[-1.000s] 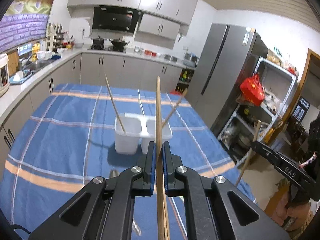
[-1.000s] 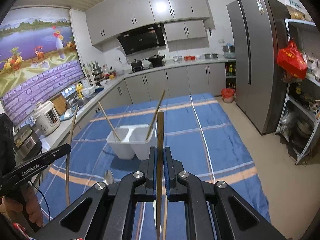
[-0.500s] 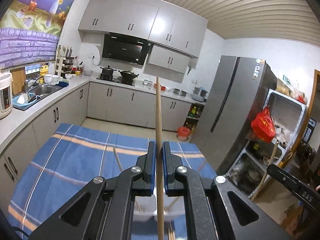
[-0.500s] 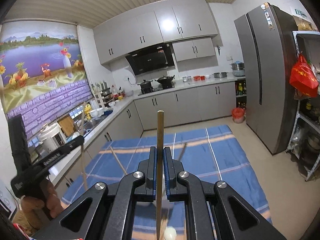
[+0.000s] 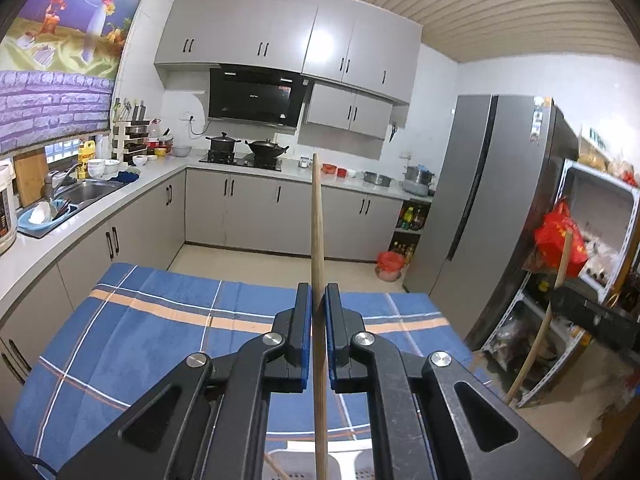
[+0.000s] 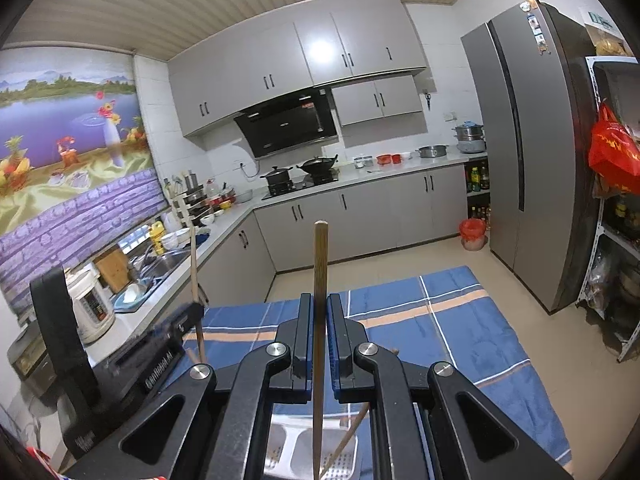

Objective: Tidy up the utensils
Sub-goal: 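Lower the chopstick into the caddy and open the right gripper, then return the right gripper to the table and close on another chopstick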

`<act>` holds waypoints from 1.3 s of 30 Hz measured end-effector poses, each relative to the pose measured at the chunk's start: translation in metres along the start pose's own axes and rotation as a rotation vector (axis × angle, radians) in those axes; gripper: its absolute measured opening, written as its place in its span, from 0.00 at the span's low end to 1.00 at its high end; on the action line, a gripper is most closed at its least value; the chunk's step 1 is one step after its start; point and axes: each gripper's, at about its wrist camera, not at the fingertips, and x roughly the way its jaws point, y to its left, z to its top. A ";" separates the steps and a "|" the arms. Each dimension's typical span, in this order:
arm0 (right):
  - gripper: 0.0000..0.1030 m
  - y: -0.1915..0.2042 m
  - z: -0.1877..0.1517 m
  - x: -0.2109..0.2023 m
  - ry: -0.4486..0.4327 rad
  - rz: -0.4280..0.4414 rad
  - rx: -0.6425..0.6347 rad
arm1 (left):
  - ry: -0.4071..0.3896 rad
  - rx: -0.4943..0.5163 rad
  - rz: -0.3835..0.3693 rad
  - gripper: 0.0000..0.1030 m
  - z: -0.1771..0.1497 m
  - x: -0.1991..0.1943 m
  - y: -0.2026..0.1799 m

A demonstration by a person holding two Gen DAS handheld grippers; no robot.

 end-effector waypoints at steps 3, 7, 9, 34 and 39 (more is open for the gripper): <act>0.06 -0.003 -0.008 0.016 0.021 -0.013 -0.002 | 0.024 0.018 0.008 0.06 -0.013 0.019 0.000; 0.06 -0.010 -0.023 0.037 0.070 -0.024 0.011 | 0.056 0.030 0.023 0.06 -0.033 0.036 0.000; 0.06 -0.014 -0.031 0.044 0.094 -0.028 0.014 | 0.071 0.030 0.027 0.06 -0.039 0.043 0.003; 0.26 -0.028 -0.070 0.037 0.202 0.006 0.046 | 0.114 0.019 0.080 0.24 -0.061 0.015 0.002; 0.37 -0.028 -0.068 0.015 0.172 0.010 0.046 | 0.080 0.004 0.079 0.31 -0.050 -0.013 -0.001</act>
